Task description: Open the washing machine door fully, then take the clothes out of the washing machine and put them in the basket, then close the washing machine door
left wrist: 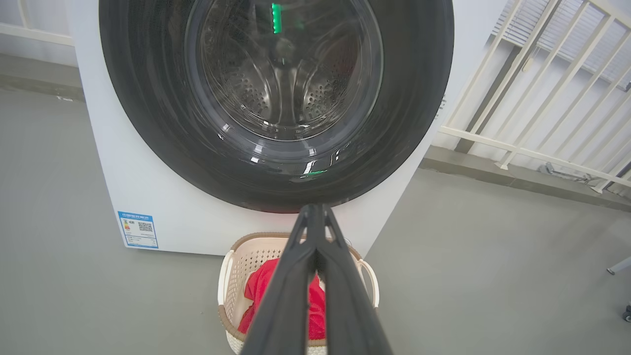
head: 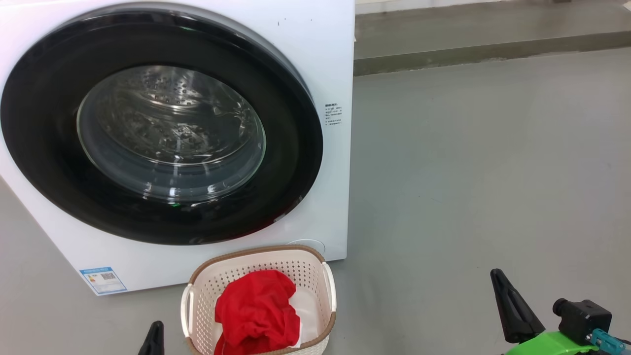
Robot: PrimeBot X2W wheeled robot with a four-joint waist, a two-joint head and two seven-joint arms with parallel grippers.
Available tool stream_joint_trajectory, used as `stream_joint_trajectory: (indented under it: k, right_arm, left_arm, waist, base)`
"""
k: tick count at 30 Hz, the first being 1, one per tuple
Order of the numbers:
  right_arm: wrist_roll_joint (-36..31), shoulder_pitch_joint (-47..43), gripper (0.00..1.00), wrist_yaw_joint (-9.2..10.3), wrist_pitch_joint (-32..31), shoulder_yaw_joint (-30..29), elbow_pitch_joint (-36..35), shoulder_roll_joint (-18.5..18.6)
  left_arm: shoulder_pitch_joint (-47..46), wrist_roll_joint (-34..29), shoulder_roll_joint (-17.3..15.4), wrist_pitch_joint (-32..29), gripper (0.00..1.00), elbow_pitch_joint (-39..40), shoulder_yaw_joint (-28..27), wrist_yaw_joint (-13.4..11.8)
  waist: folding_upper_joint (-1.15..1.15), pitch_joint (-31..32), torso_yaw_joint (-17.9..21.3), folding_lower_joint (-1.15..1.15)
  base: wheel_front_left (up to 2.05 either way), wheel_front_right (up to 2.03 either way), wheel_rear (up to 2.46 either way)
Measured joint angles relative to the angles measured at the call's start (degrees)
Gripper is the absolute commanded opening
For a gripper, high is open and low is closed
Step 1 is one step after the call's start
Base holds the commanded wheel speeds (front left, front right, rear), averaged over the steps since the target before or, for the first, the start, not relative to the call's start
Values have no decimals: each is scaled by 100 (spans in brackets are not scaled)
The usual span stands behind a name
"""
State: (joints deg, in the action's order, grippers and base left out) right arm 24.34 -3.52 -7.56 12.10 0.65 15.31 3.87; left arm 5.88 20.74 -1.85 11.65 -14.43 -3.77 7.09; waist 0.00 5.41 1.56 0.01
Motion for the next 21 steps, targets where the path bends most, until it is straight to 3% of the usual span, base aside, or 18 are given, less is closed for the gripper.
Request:
stream_joint_trajectory:
  k: [21]
  right_arm:
    - [1223,54,0,0,-352,-169,0,-29]
  left_arm:
    - [-148,1341,0,-309,0,-7,-5,0]
  waist:
    - [0,-106,-30,0]
  base:
    - [0,0,0]
